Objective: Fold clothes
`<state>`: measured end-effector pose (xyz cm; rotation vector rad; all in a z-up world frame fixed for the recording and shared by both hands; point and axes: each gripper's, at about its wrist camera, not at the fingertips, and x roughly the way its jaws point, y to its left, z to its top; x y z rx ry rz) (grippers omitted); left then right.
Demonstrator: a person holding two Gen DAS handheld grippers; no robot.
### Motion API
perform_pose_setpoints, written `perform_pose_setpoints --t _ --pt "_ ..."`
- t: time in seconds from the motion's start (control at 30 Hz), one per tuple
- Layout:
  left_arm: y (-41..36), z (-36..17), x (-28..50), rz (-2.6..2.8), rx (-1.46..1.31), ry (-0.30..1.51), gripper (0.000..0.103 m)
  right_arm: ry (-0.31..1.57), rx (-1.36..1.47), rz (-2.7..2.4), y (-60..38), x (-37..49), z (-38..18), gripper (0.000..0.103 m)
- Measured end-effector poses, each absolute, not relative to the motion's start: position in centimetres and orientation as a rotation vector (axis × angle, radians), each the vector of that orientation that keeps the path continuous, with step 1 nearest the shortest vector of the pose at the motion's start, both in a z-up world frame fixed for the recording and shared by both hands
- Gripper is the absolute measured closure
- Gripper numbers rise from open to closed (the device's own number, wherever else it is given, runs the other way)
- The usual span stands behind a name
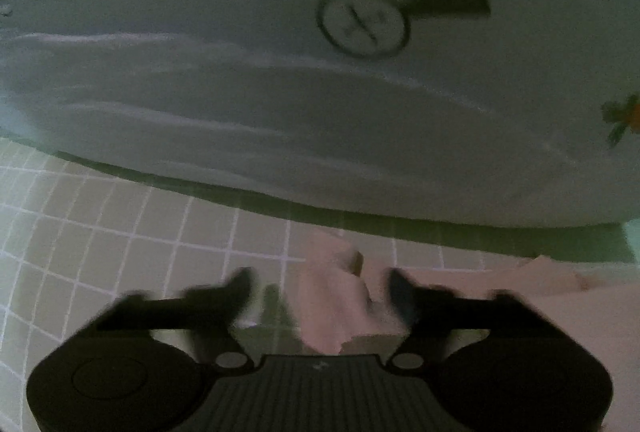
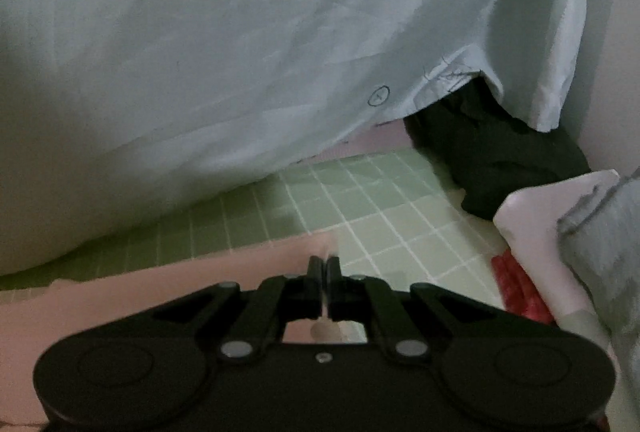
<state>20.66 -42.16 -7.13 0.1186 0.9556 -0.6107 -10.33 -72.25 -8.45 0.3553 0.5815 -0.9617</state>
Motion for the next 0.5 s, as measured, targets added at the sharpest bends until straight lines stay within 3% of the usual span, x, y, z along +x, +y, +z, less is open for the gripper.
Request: perform_pose_setpoints --t 0.13,0.5 --pt "-40.3 -5.5 19.9 -0.617 0.072 0.943 0.008 0.568 0.325 -0.948 -70.9 -10.8 -7.6 0.101" --pt "-28.0 -5.2 9.8 -0.557 0.055 0.978 0.005 0.602 0.068 -0.639 -54.7 -12.1 -5.7 0.101"
